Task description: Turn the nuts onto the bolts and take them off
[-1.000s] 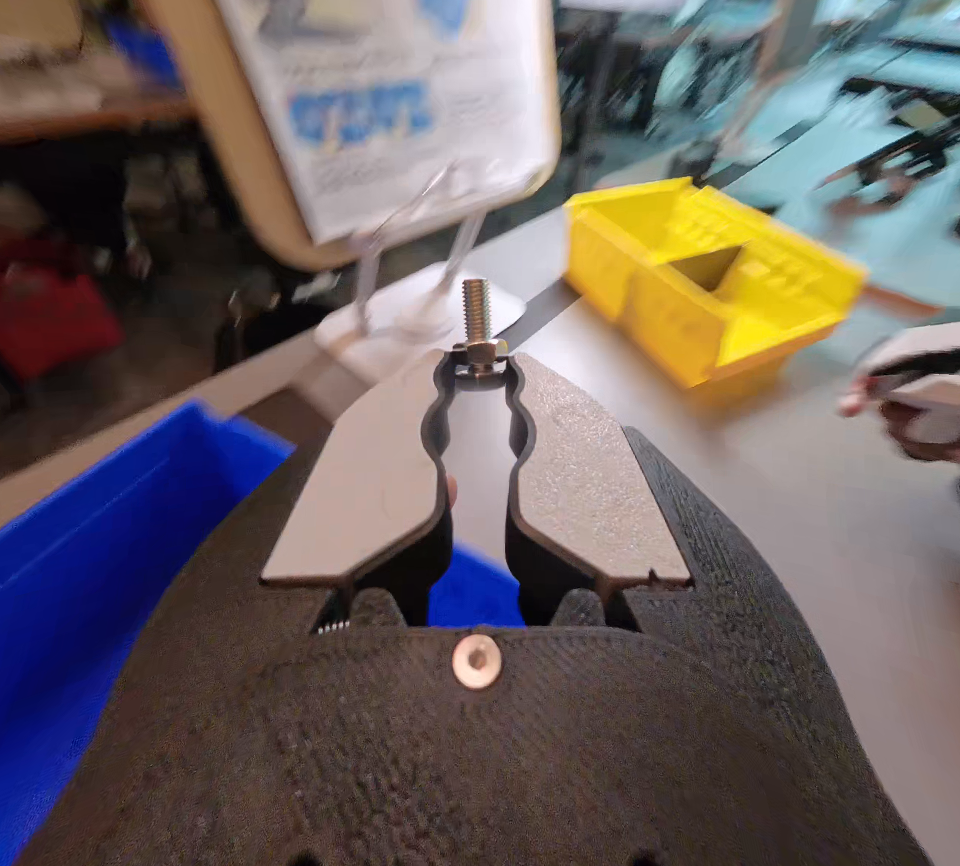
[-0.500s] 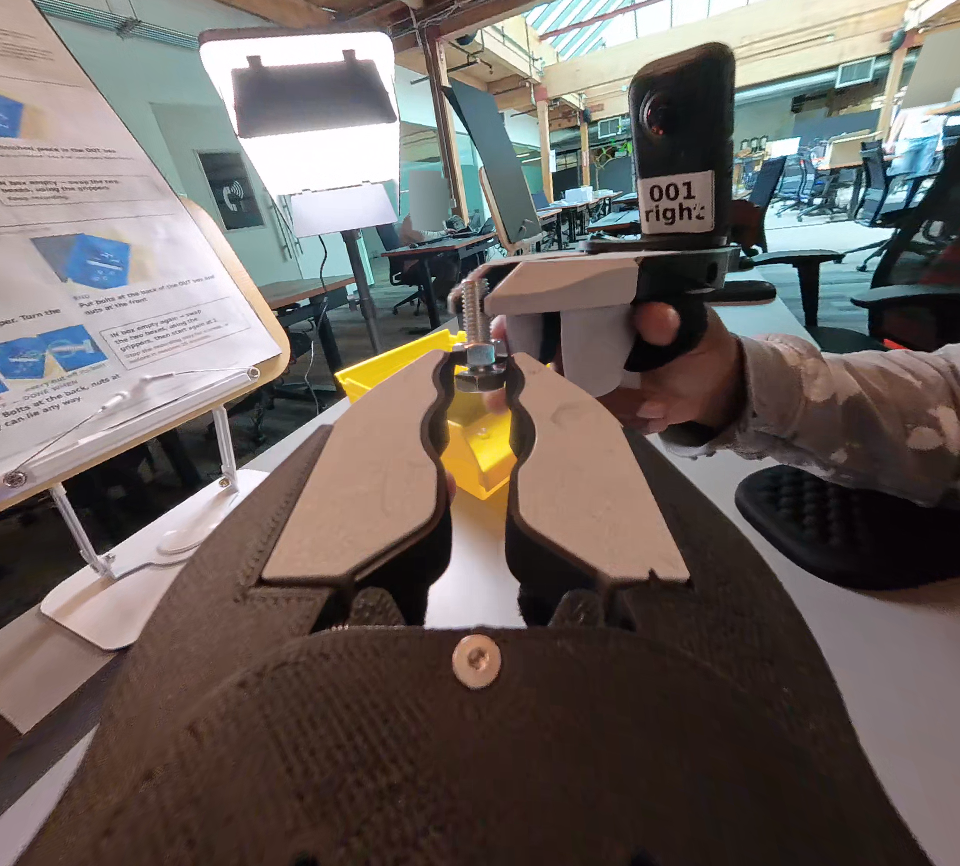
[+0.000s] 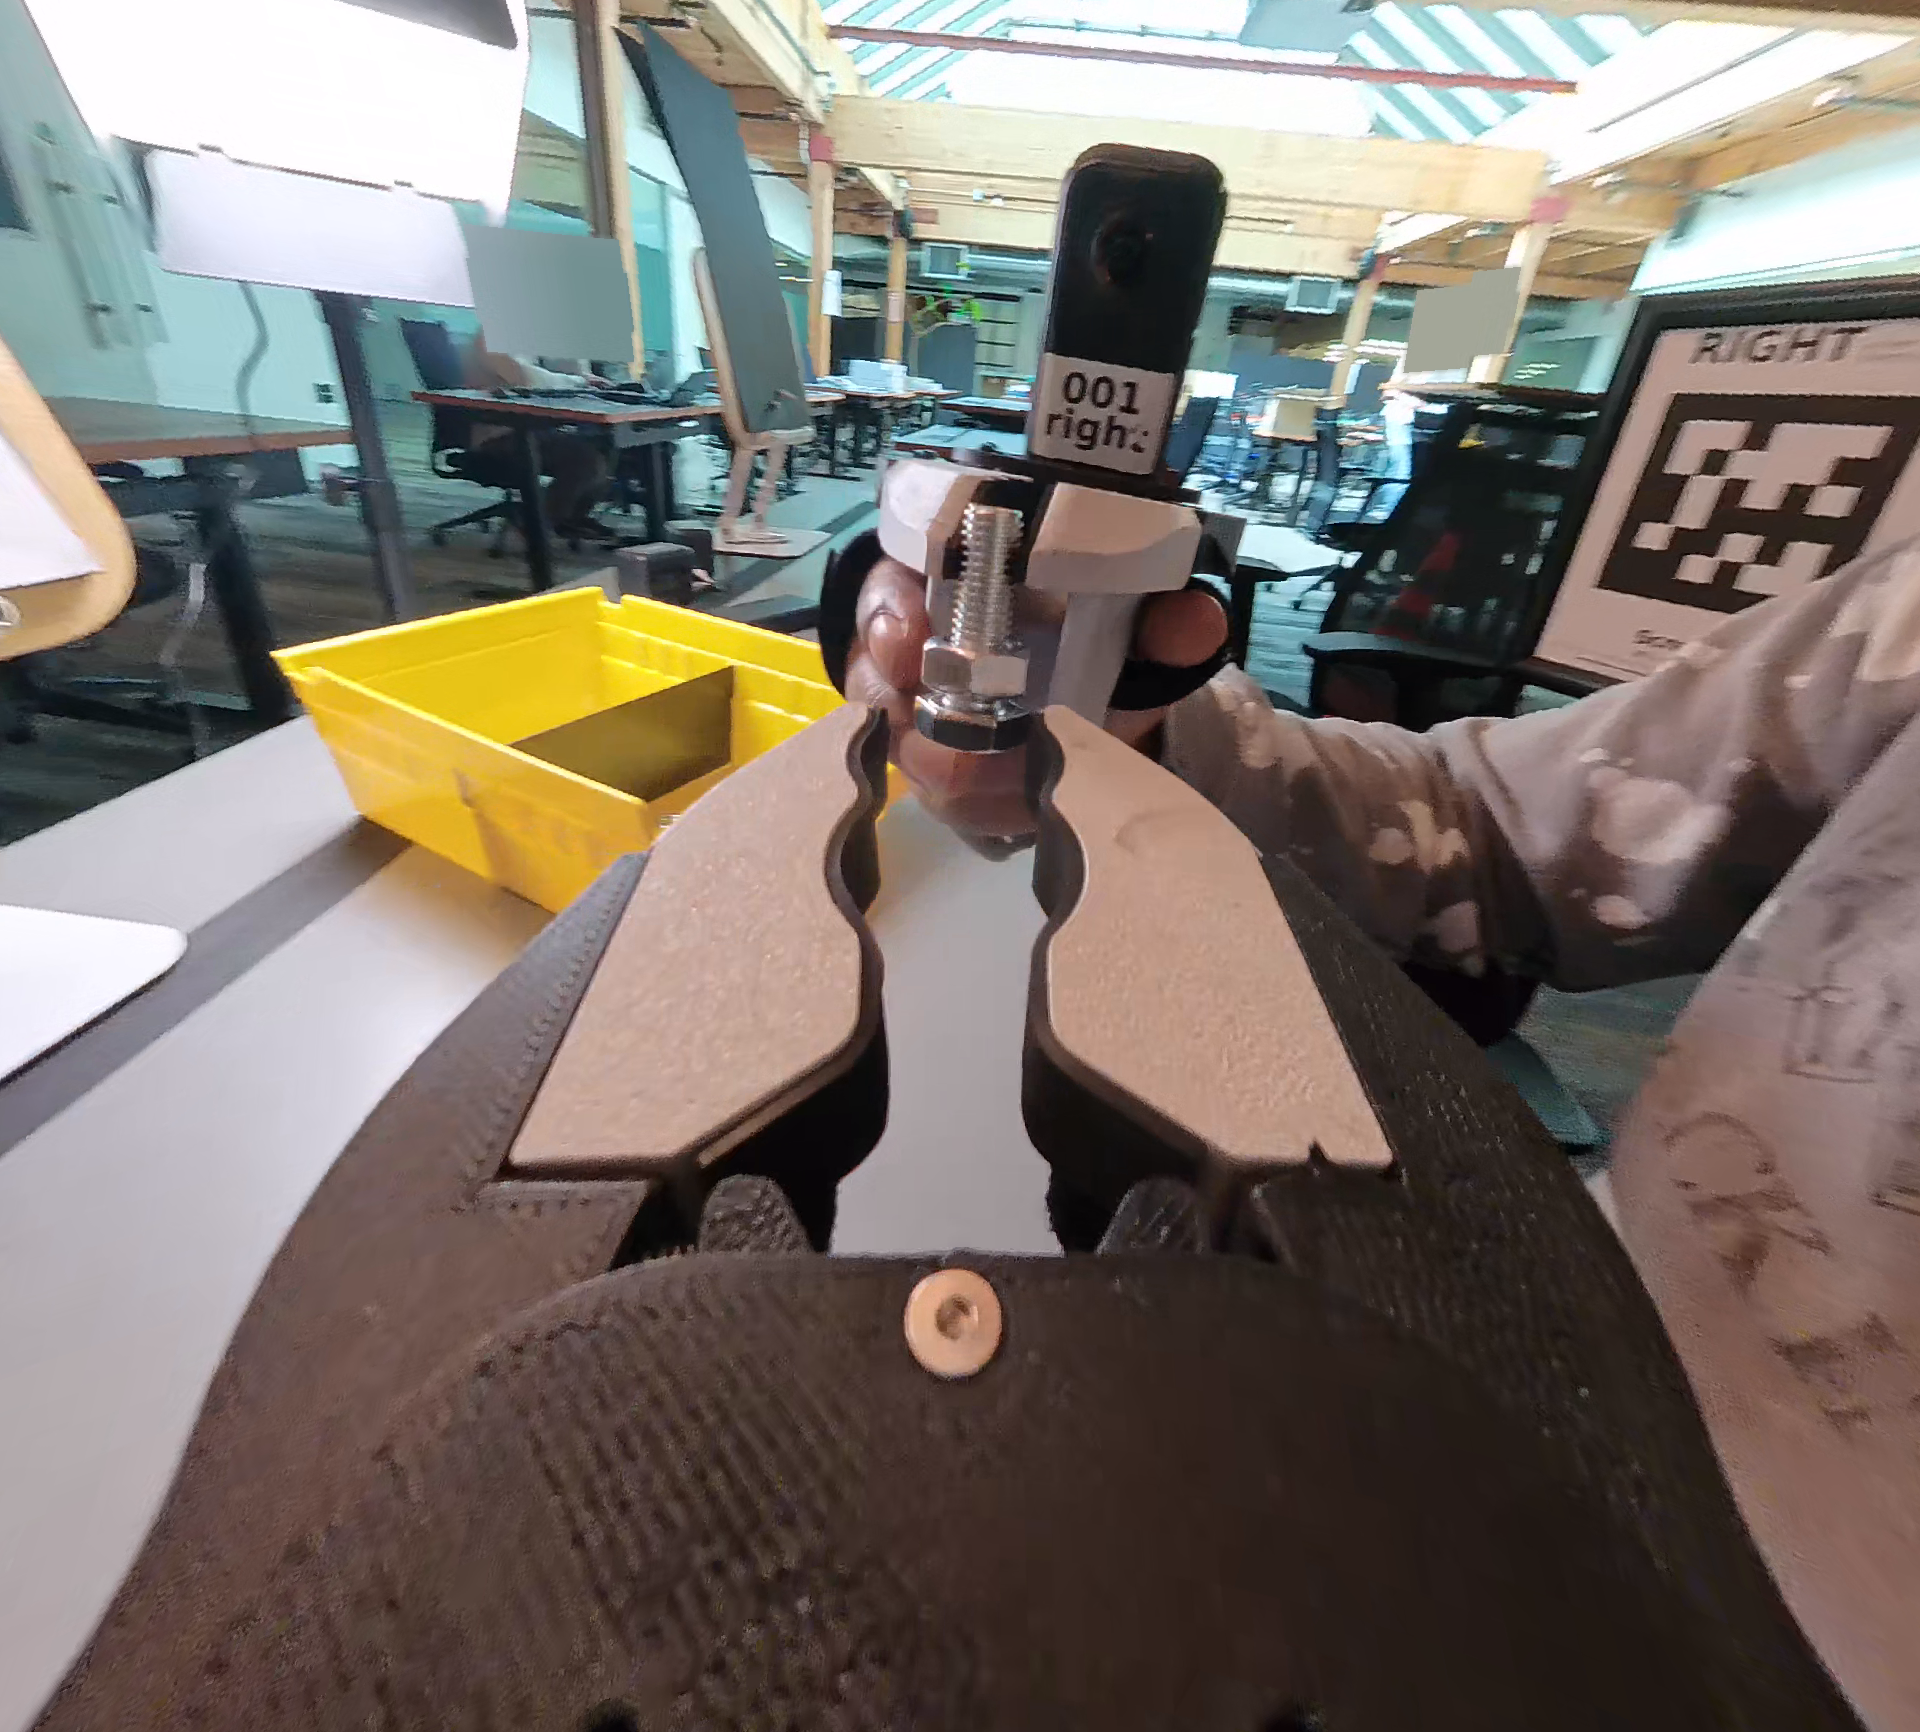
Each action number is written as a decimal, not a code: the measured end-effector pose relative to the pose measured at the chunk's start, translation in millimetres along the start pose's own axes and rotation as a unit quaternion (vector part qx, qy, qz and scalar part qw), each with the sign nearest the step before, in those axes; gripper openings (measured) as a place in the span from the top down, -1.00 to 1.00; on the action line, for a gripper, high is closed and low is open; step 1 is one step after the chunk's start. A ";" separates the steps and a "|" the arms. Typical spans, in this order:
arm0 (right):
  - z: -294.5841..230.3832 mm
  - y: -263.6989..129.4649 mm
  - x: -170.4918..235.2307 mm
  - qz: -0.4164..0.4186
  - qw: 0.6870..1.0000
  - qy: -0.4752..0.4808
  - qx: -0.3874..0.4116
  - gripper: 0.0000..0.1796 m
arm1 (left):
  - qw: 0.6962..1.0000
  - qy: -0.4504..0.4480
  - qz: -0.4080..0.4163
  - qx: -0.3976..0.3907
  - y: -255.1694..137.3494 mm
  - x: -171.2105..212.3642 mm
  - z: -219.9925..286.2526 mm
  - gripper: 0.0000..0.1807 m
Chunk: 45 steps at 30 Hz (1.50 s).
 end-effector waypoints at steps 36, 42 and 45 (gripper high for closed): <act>21.1 7.3 15.3 0.008 0.995 0.057 0.081 0.56 | 0.983 0.057 0.003 -0.174 -2.3 7.9 -6.9 0.80; 40.2 -13.5 9.2 0.035 0.988 0.069 0.130 0.91 | 0.980 0.074 0.039 -0.183 -11.2 -1.7 -7.7 0.80; 34.3 -9.0 8.2 0.023 0.991 0.076 0.111 0.71 | 0.979 0.078 0.035 -0.185 -10.8 -1.4 -8.7 0.80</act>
Point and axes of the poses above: each gripper's, where its closed fingertips meet, y out along the fingers, x out of its underside, z = x × y across the jaws, the point moved 7 cm from there along -y, back along the fingers, and after that the axes turned 11 degrees about y, right-handed, at the moved point
